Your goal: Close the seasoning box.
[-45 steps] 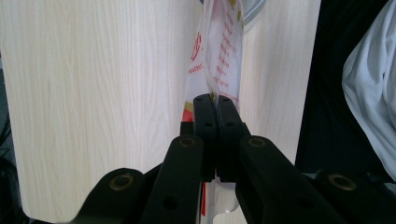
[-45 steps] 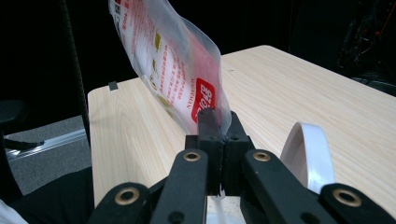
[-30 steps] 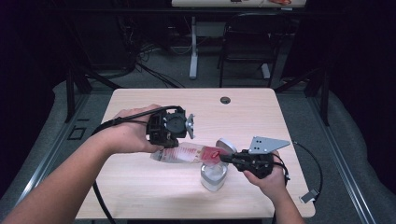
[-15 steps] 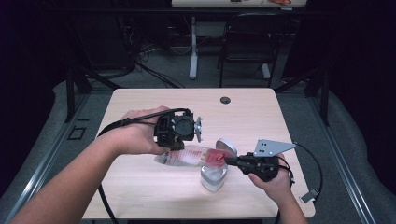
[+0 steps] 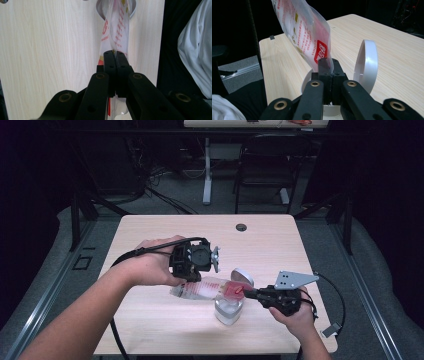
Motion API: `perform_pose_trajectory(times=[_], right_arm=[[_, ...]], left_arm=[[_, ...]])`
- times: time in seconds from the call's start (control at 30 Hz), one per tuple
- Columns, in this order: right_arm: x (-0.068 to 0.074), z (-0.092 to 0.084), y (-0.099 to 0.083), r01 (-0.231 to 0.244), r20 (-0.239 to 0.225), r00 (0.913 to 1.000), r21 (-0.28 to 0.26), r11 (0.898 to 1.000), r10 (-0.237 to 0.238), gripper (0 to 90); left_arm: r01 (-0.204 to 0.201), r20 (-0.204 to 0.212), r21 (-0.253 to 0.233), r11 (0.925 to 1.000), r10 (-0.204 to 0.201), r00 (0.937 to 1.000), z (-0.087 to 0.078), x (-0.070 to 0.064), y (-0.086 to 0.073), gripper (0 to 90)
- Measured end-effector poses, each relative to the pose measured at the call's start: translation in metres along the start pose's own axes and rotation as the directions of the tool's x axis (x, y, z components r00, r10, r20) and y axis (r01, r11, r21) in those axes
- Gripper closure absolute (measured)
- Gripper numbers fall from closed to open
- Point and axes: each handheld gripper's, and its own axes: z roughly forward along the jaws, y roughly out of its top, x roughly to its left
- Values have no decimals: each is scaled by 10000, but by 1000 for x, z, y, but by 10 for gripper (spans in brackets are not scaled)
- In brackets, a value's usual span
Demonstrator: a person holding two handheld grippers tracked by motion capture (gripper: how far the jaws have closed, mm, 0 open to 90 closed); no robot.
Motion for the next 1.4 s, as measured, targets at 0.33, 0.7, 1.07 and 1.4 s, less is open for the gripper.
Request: perform_pose_trajectory(times=[0.33, 0.7, 1.07, 1.4], right_arm=[[-3, -3, -4, -98, 65, 9999, 10, 10000, 98, 900], [-5, -3, -6, -169, 43, 9998, -24, 9999, 169, 900], [-6, -2, -8, -203, 71, 9998, 49, 9998, 202, 900], [-6, -1, -11, -253, -6, 9997, 23, 9997, 253, 900]], left_arm=[[-15, 13, -50, 10000, 15, 10000, 3, 1, 4, 899], [53, -15, -80, 10000, -54, 10000, 3, 1, 6, 897], [8, -81, -121, 9999, -9, 10000, 2, 1, 9, 893], [145, -178, -354, 9993, -152, 9997, 2, 2, 4, 871]])
